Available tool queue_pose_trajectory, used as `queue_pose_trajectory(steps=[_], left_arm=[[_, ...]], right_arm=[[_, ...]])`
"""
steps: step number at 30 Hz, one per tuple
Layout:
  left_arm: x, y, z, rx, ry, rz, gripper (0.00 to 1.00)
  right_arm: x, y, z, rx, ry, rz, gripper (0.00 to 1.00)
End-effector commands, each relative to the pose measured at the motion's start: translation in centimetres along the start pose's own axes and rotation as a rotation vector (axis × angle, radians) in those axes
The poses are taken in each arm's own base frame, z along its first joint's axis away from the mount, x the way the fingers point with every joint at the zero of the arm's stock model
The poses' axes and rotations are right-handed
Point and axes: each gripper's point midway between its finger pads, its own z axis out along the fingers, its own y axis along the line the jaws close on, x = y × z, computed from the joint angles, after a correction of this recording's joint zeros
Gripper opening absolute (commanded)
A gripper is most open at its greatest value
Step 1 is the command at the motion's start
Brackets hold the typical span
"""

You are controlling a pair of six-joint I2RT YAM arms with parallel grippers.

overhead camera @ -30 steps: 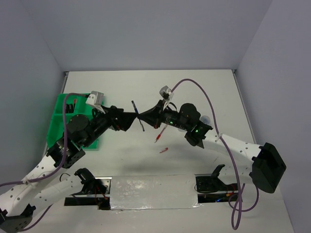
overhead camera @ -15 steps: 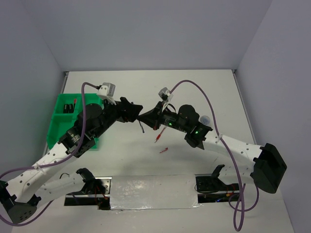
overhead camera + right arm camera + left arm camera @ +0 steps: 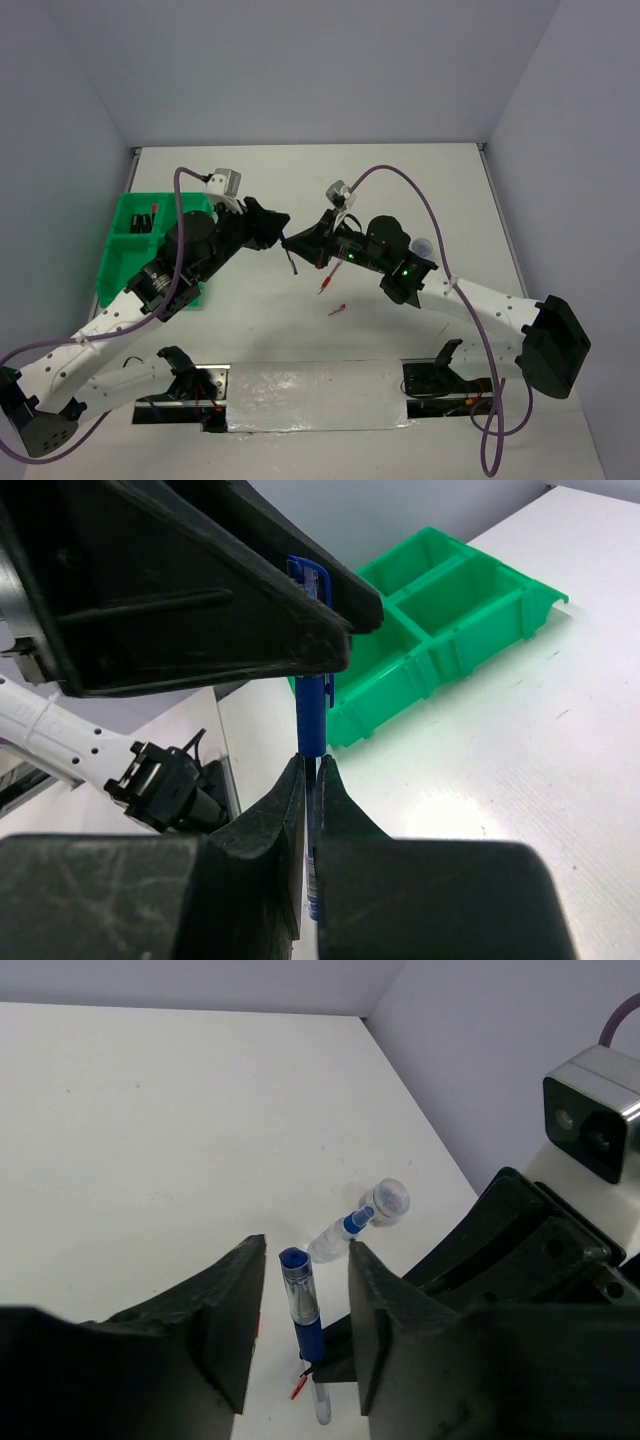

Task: Sort the stationery into containers
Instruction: Close the pen cap on the pen.

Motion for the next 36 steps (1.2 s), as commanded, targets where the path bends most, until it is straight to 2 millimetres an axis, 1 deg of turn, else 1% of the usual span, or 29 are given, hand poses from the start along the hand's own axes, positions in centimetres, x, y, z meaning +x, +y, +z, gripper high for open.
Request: queue_pose_trajectory(steps=[1,2,3,4,5,6,7,10,11,13,14,15,17,20,25,31,36], left_arm=[[-1.6,-1.0,0.3,0.042,-0.052,0.003,0.47],[-1.6,-1.1,0.3,0.047,-0.051,0.003,0.44],[-1.5,-1.1,0.3,0.048,-0.047,0.003,0.33],[-1.5,-1.1,0.4,0.05,-0.047,0.005,0.26],[-1.4,-1.1,0.4,0.048,-0.04,0.004,0.17],[-1.5,-1.3,0.4,0.056,-0.038,0.003,0.0],[-1.4,-1.3,0.5,0.056,-0.033,0.003,0.0],[-1.0,-1.5,0.7,0.063,-0.012,-0.001,0.0],[-0.8,-1.5,0.7,0.066,-0.006,-0.003,0.0],[-0.6,-1.7,0.6,0.079,0.001,-0.014,0.0],[-0.6,-1.8,0.6,0.084,0.001,-0.02,0.0],[-0.2,-1.7,0.6,0.084,0.008,-0.028,0.0],[0.0,-1.8,0.4,0.095,0.008,-0.04,0.0],[0.2,-2.4,0.3,0.137,0.006,-0.052,0.0],[1.2,-2.4,0.6,0.143,0.048,-0.044,0.0],[1.9,-2.2,0.4,0.15,0.056,-0.051,0.0],[2.7,-2.1,0.4,0.16,0.061,-0.058,0.0]], right_arm=[[-2.1,1.6,-0.3,-0.046,-0.047,-0.033,0.0],[-2.1,1.7,-0.3,-0.048,-0.046,-0.032,0.0],[-2.1,1.6,-0.3,-0.045,-0.048,-0.033,0.0],[-2.2,1.6,-0.4,-0.045,-0.049,-0.034,0.0],[-2.3,1.8,-0.4,-0.05,-0.052,-0.034,0.0],[-2.5,1.8,-0.4,-0.05,-0.056,-0.032,0.0],[-2.4,1.9,-0.4,-0.052,-0.056,-0.029,0.0],[-3.1,2.1,-0.6,-0.056,-0.082,-0.022,0.0],[-3.7,2.3,-0.7,-0.064,-0.105,-0.024,0.0],[-4.3,2.4,-0.8,-0.061,-0.125,-0.017,0.0],[-5.1,2.5,-1.0,-0.066,-0.151,-0.017,0.0],[-5.5,2.4,-1.1,-0.066,-0.164,-0.014,0.0],[-6.6,2.8,-1.3,-0.085,-0.205,-0.001,0.0],[-7.9,2.8,-1.4,-0.091,-0.239,-0.003,0.0],[-9.2,3.2,-1.2,-0.112,-0.248,-0.042,0.0],[-11.6,3.8,-1.3,-0.141,-0.288,-0.065,0.0],[-12.8,4.1,-1.2,-0.154,-0.3,-0.067,0.0]])
